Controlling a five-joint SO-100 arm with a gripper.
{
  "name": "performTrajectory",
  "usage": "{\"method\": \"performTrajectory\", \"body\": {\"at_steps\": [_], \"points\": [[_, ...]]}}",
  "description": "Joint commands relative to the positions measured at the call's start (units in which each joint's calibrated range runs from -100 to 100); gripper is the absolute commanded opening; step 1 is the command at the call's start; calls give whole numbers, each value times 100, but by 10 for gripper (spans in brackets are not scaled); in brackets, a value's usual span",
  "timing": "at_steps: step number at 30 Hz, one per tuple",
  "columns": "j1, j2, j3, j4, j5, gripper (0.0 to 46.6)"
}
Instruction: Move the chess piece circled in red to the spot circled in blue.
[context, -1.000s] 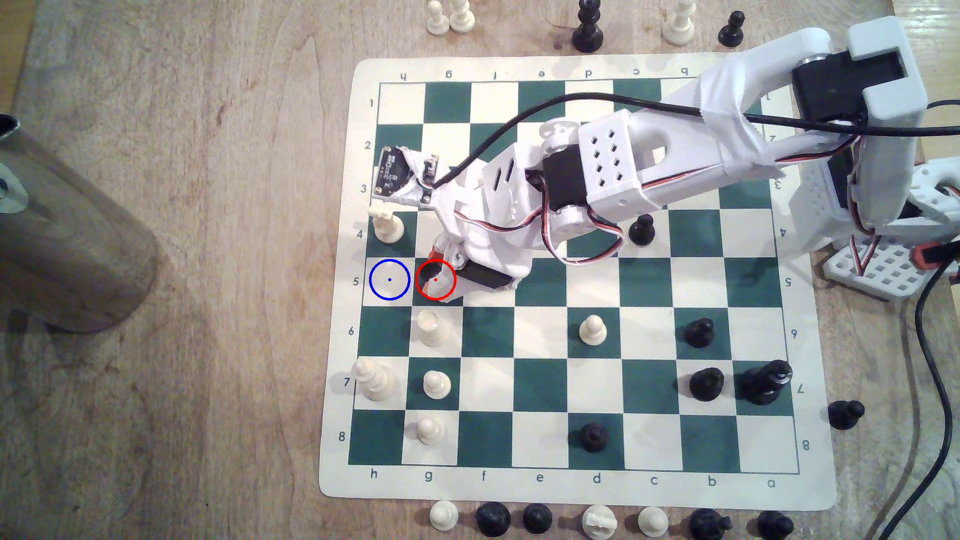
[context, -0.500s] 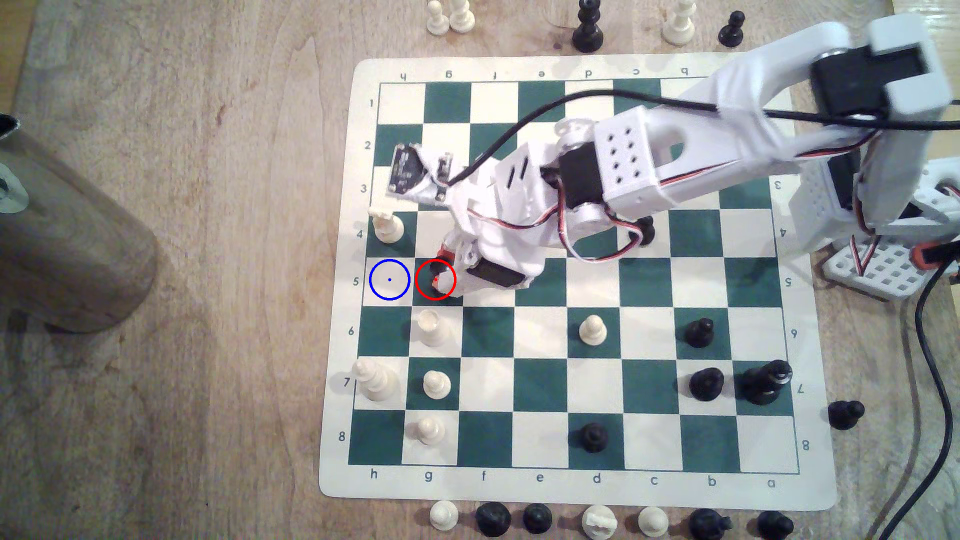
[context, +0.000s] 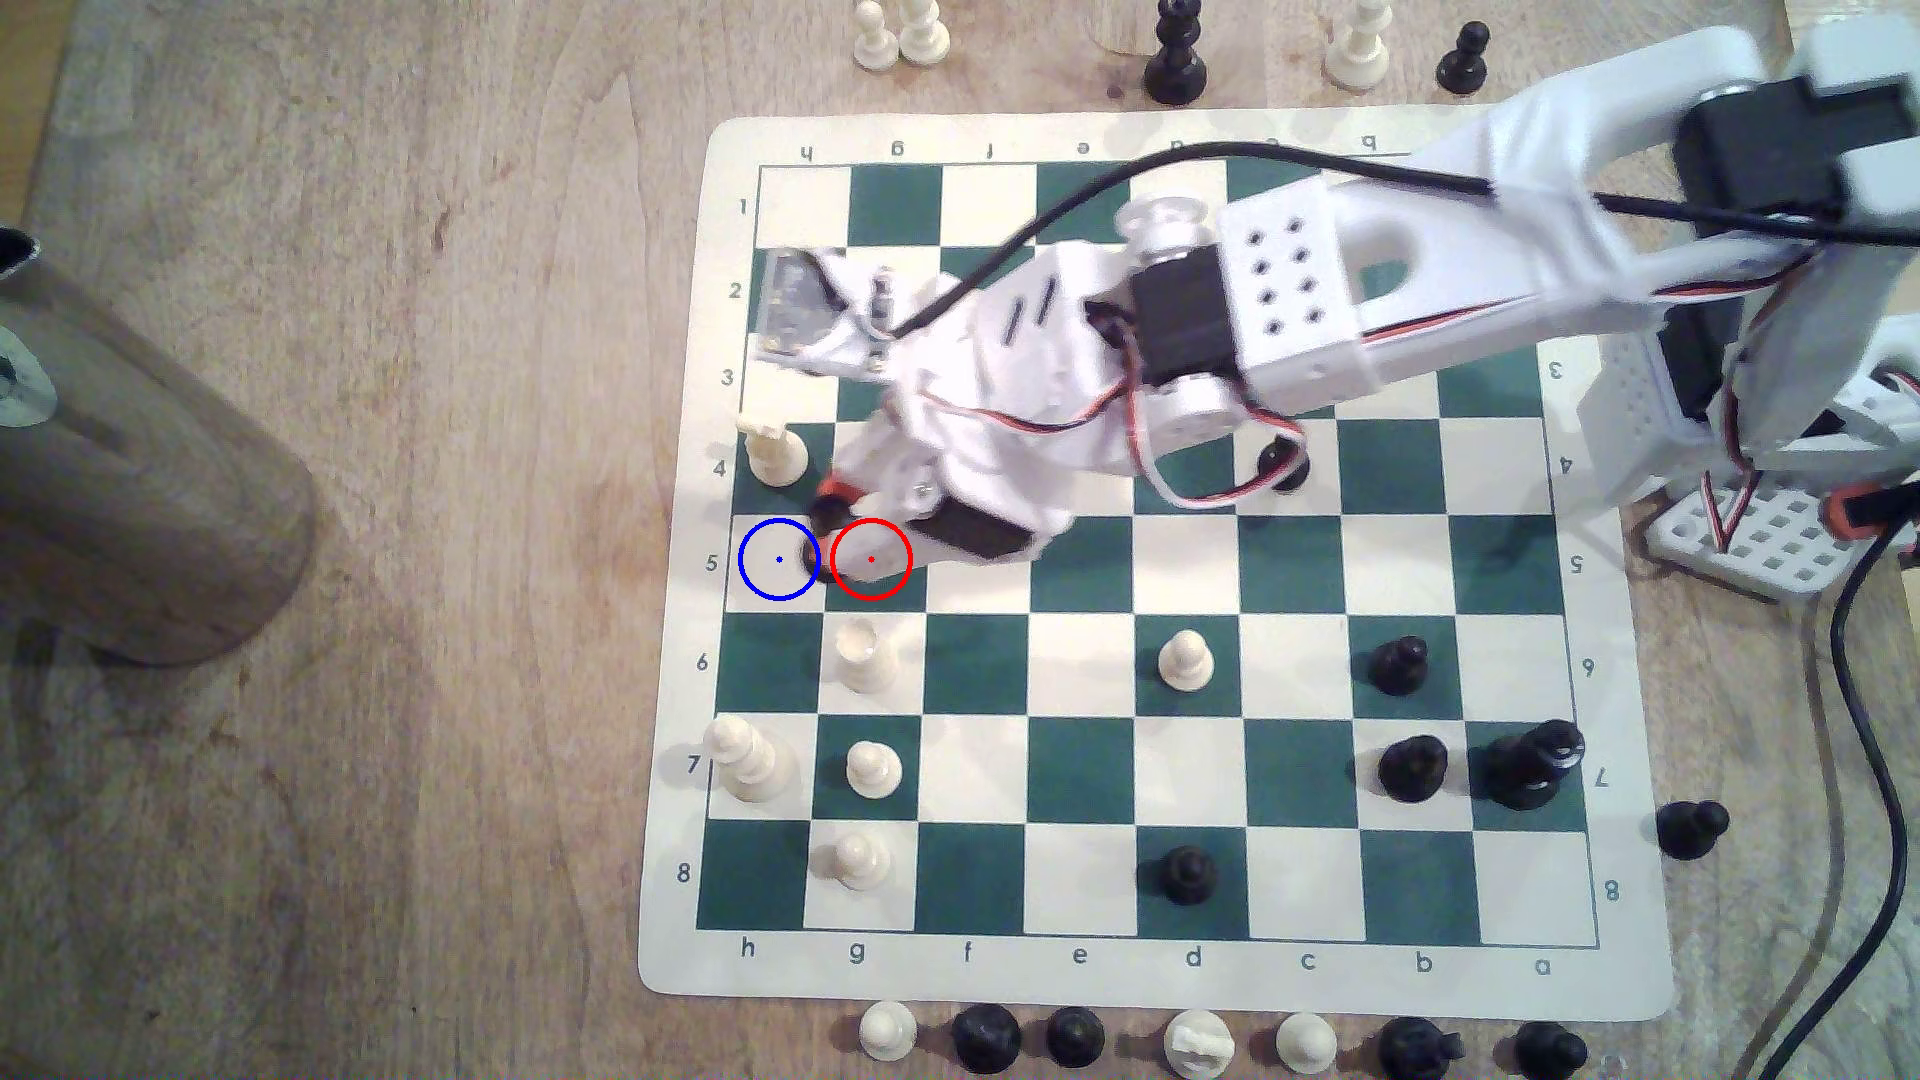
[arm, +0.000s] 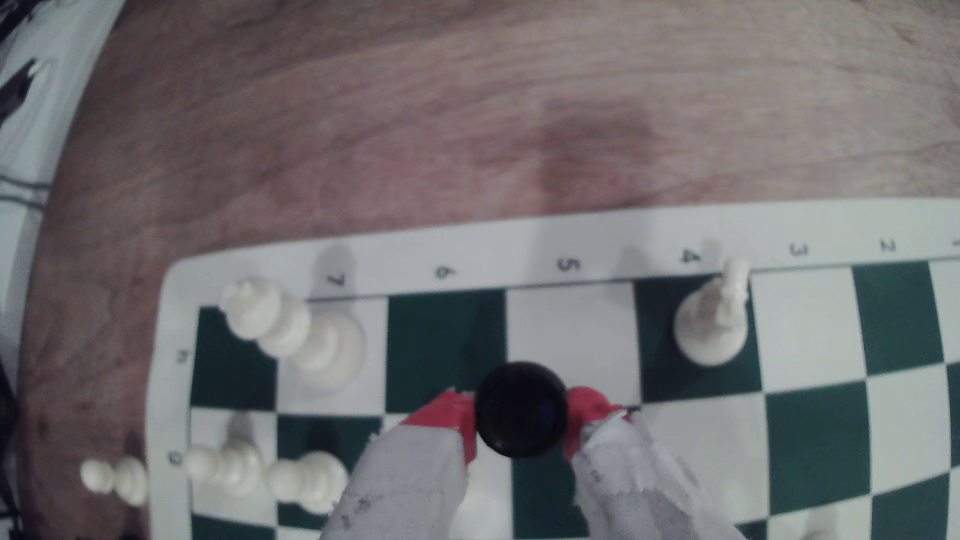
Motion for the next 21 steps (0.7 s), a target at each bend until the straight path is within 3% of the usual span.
{"method": "performTrajectory", "body": {"at_steps": [1, 21], "points": [[66, 289, -1078, -142, 93, 7], [262, 1469, -1721, -486, 181, 7]]}}
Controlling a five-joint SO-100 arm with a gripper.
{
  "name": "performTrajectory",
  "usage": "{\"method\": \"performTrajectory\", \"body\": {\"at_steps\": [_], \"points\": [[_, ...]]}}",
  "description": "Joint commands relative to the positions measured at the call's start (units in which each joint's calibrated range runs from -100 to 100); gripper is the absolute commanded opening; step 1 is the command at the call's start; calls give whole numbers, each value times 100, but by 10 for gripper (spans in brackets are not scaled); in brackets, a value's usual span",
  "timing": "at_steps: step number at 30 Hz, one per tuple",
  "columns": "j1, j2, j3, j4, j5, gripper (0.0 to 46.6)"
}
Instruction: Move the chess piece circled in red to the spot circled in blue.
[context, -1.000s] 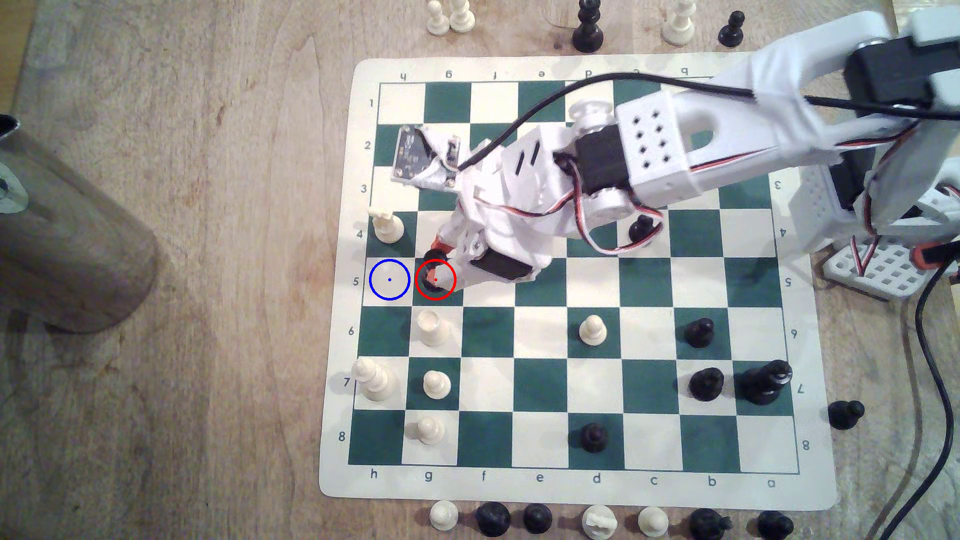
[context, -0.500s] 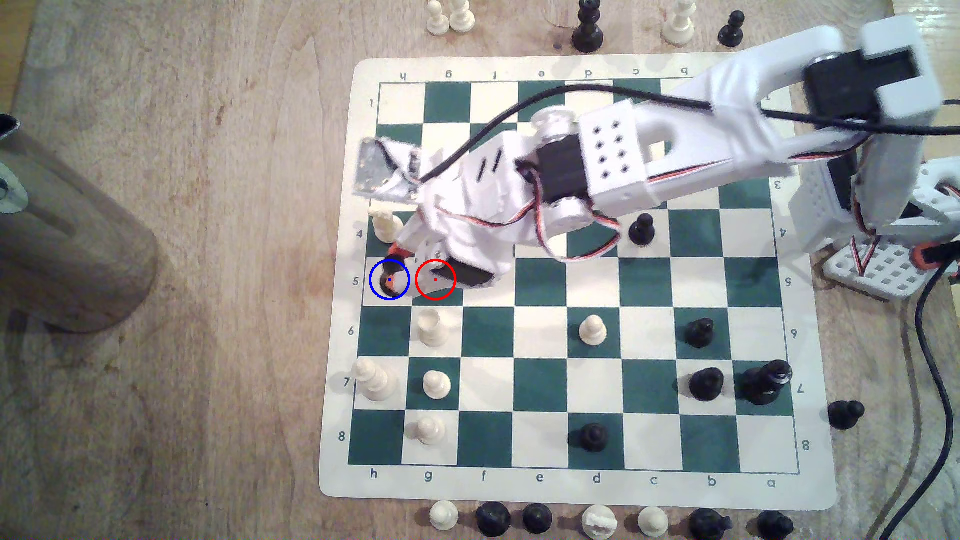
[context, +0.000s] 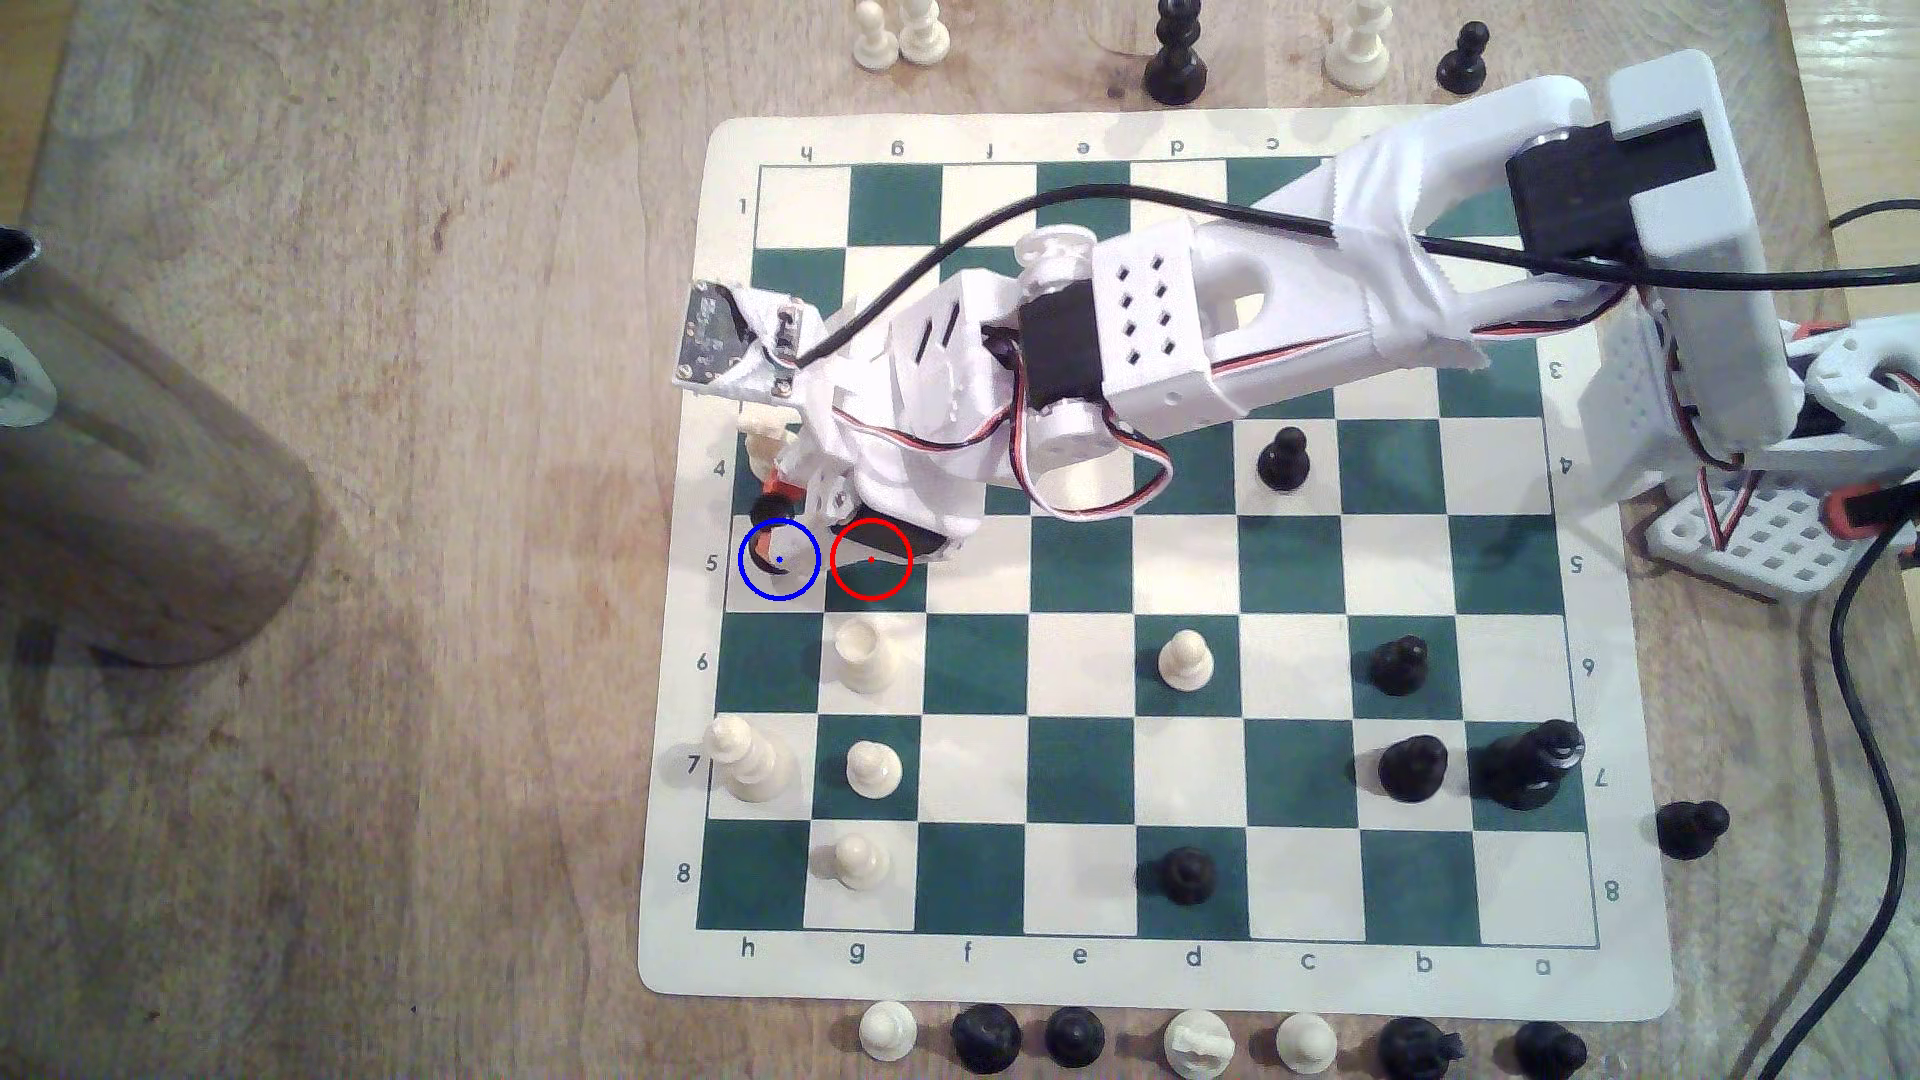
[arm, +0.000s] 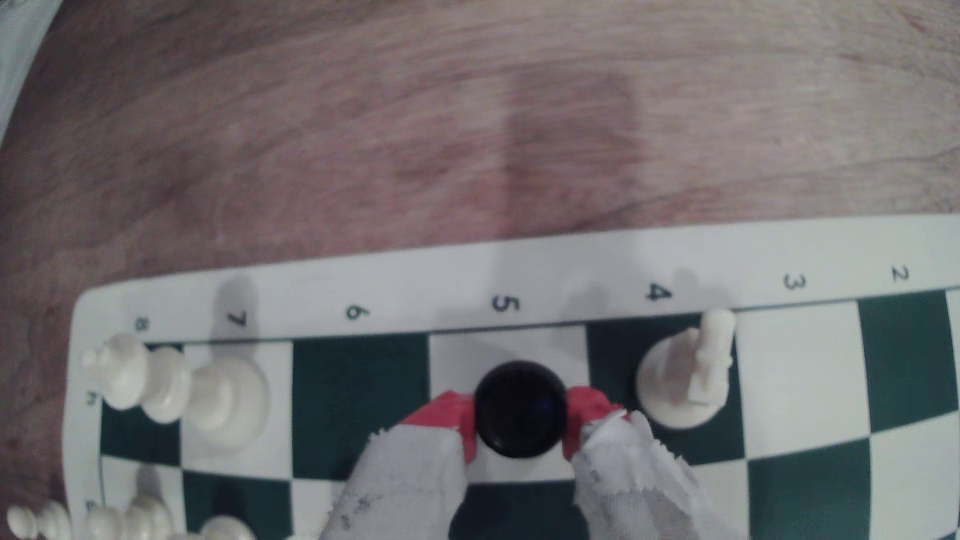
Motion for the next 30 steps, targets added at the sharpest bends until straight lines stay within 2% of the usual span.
{"method": "performTrajectory", "body": {"at_steps": [1, 25, 27, 30], "points": [[18, -148, -556, -160, 29, 7], [-99, 72, -483, -364, 49, 15], [-107, 98, -483, -356, 54, 35], [-91, 123, -483, -356, 54, 110]]}}
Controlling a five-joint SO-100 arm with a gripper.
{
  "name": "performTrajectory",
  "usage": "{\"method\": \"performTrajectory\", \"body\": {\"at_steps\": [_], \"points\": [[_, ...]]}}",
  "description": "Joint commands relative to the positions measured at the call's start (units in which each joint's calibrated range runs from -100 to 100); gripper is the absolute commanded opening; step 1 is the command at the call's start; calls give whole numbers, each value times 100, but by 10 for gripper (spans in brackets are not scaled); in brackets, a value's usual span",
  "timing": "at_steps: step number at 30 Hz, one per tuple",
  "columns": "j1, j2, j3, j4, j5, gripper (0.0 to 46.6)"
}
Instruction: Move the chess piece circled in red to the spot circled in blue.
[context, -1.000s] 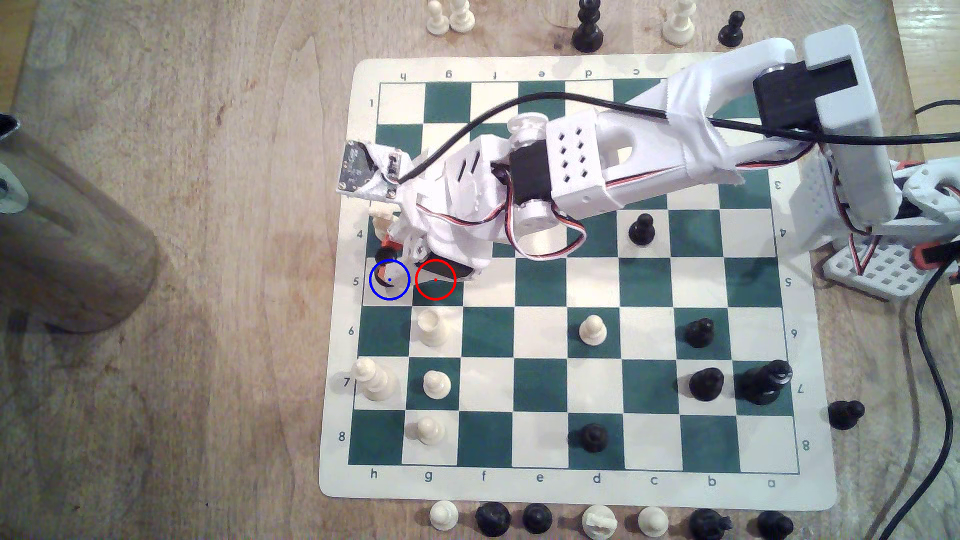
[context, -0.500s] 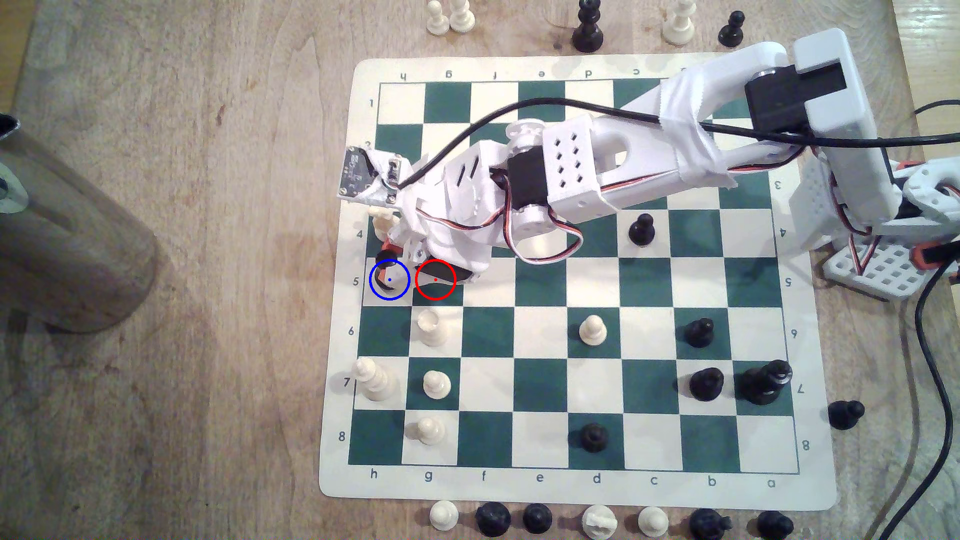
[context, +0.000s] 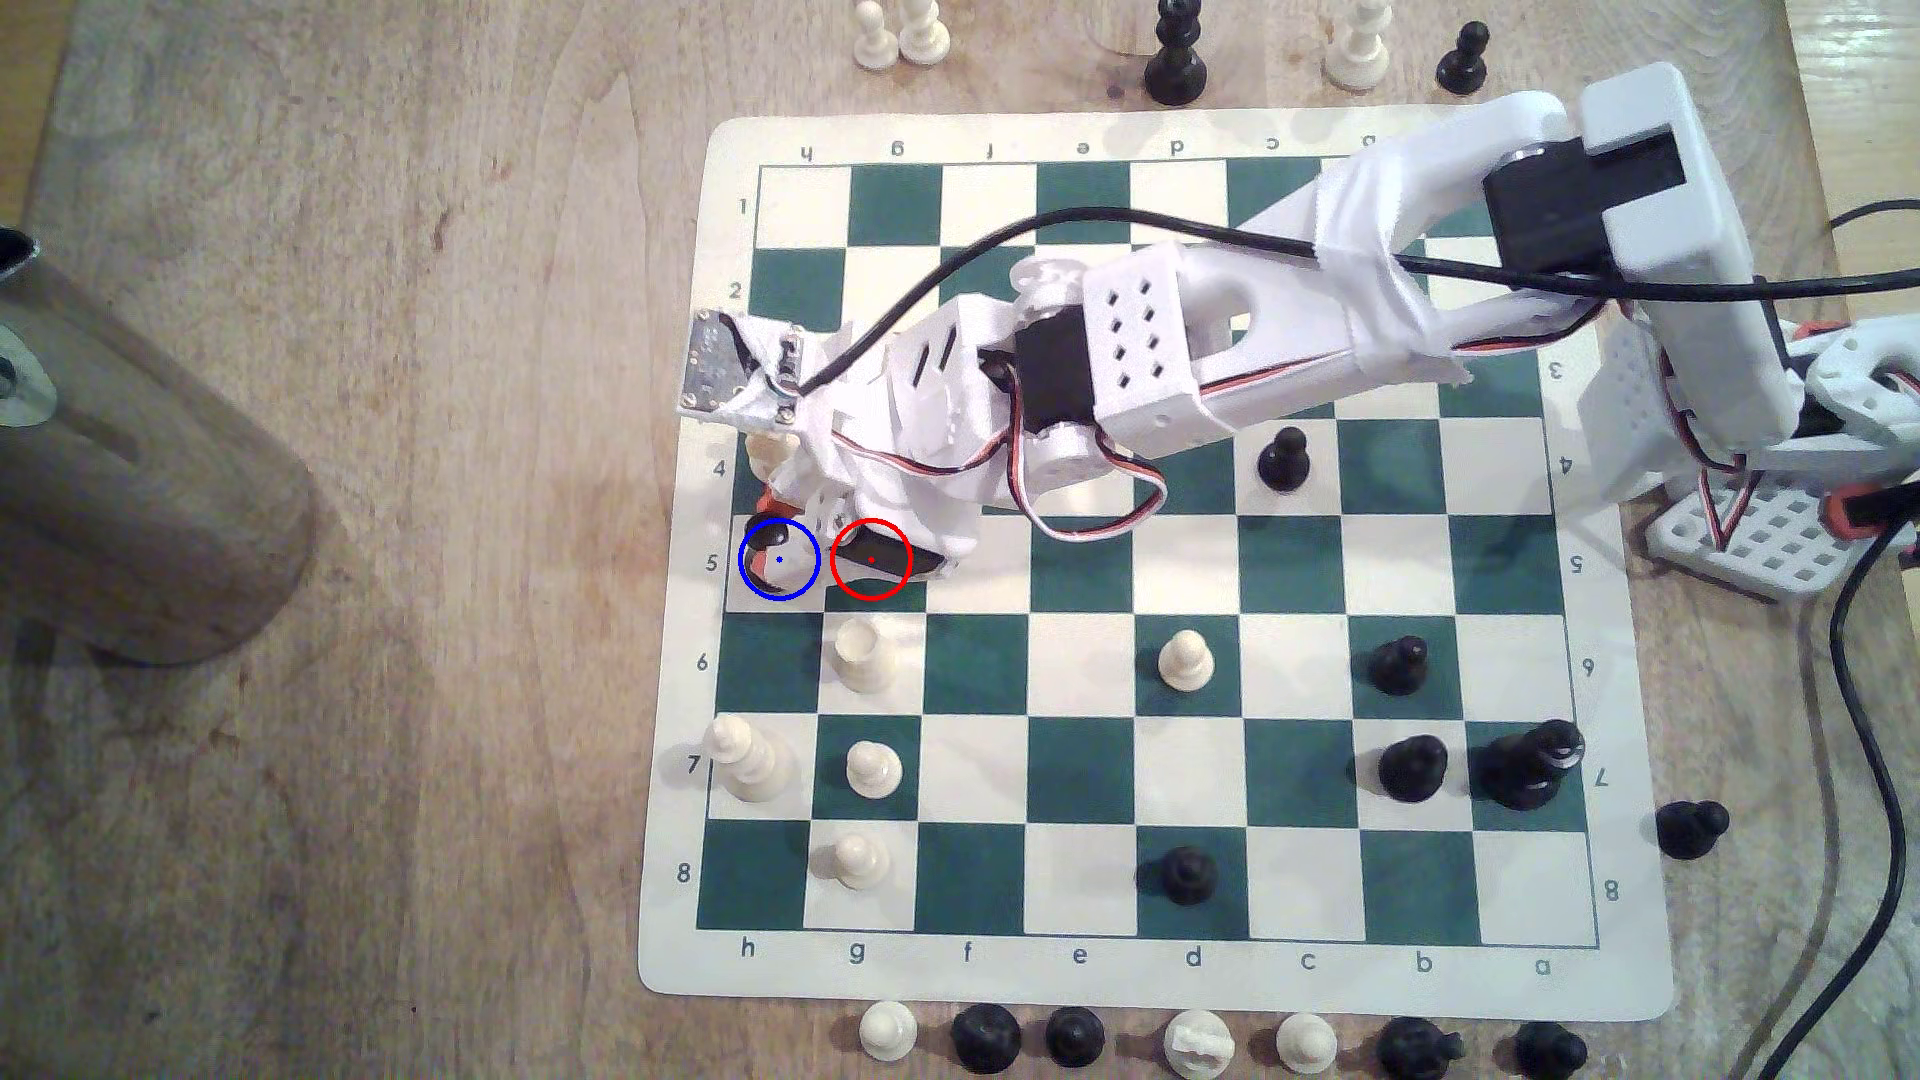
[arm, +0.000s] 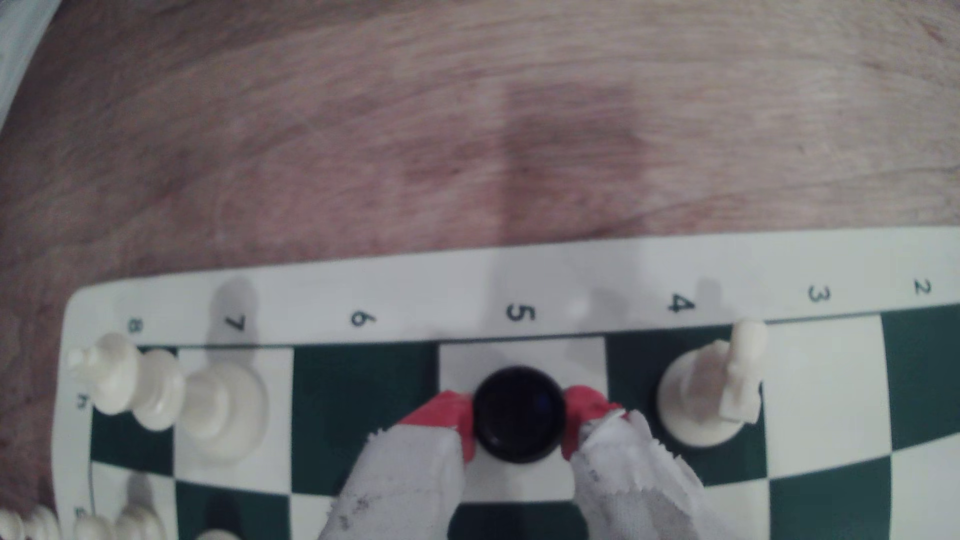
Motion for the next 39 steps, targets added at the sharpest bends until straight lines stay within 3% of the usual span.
{"method": "performTrajectory", "body": {"at_steps": [1, 3, 7, 24, 39], "points": [[-24, -136, -483, -61, 24, 132], [-9, -162, -510, 29, 10, 188], [38, -298, -465, 29, -24, 227], [54, -1868, 270, 340, -15, 230], [-228, -5782, 3833, 1003, 342, 245]]}}
